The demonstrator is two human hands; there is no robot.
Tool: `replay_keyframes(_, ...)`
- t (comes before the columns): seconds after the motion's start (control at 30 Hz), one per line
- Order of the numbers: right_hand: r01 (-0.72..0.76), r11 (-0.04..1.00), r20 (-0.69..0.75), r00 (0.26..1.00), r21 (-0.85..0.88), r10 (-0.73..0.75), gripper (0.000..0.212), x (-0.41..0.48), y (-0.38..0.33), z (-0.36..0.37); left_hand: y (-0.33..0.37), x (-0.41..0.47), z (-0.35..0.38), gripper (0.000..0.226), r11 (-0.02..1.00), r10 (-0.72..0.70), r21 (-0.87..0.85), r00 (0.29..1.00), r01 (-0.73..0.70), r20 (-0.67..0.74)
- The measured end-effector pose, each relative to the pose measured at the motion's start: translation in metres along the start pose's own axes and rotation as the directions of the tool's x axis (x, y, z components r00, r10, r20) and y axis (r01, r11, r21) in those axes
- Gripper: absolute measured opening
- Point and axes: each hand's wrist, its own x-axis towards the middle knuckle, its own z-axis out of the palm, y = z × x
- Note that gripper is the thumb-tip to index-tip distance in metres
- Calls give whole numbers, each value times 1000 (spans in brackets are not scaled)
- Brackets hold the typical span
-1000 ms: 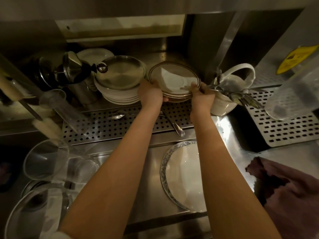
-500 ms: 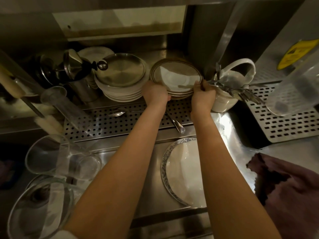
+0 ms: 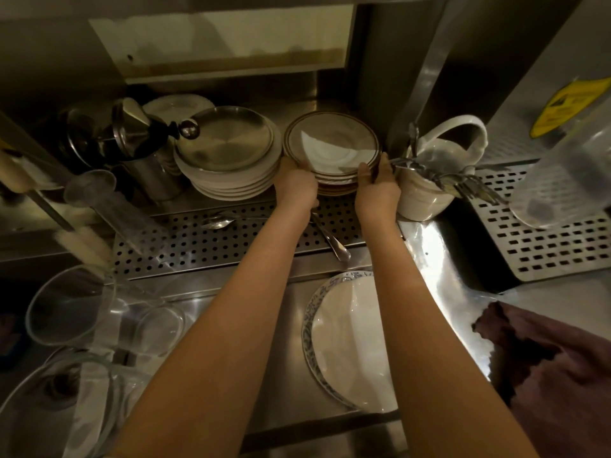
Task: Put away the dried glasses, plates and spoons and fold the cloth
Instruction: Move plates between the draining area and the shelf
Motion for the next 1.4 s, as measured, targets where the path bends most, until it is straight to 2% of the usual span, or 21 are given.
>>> replay_keyframes(0.07,48,999,-60,997,-8,-49,41,-1,1,1,-1,1,1,32,999,38,23,999,-38,15)
replay_keyframes(0.17,60,998,-99,993,-22,-62,38,0,0,3,-1,4,0,23,992,59,112,998,-59,2)
replay_keyframes(0.43,92,979,-58,993,-184,-104,40,4,-1,3,-5,17,6,28,926,156,352,987,-136,-27)
replay_keyframes(0.57,115,965,-35,991,-237,-127,39,3,-1,1,-3,13,9,41,925,102,371,994,-82,-33)
replay_keyframes(0.67,108,968,-34,992,-228,-119,37,-1,-2,-1,-4,8,4,46,914,87,396,996,-90,25)
replay_keyframes(0.8,123,977,-8,992,-173,-126,35,-9,-7,-5,-7,1,-4,39,931,88,348,992,-112,86)
replay_keyframes(0.9,82,987,25,997,-137,-79,31,-18,-9,-8,-7,-8,-10,36,928,90,352,990,-124,113)
replay_keyframes(1.1,39,996,66,997,-76,-34,34,-42,-19,-21,-1,-31,-22,12,924,28,374,988,-84,153)
replay_keyframes(1.23,7,996,141,990,-85,6,33,-55,-32,-29,8,-51,-29,26,912,-17,407,983,-59,180)
replay_keyframes(1.4,56,995,196,980,-88,-38,28,-71,-57,-42,23,-84,-45,14,903,21,415,978,-107,206)
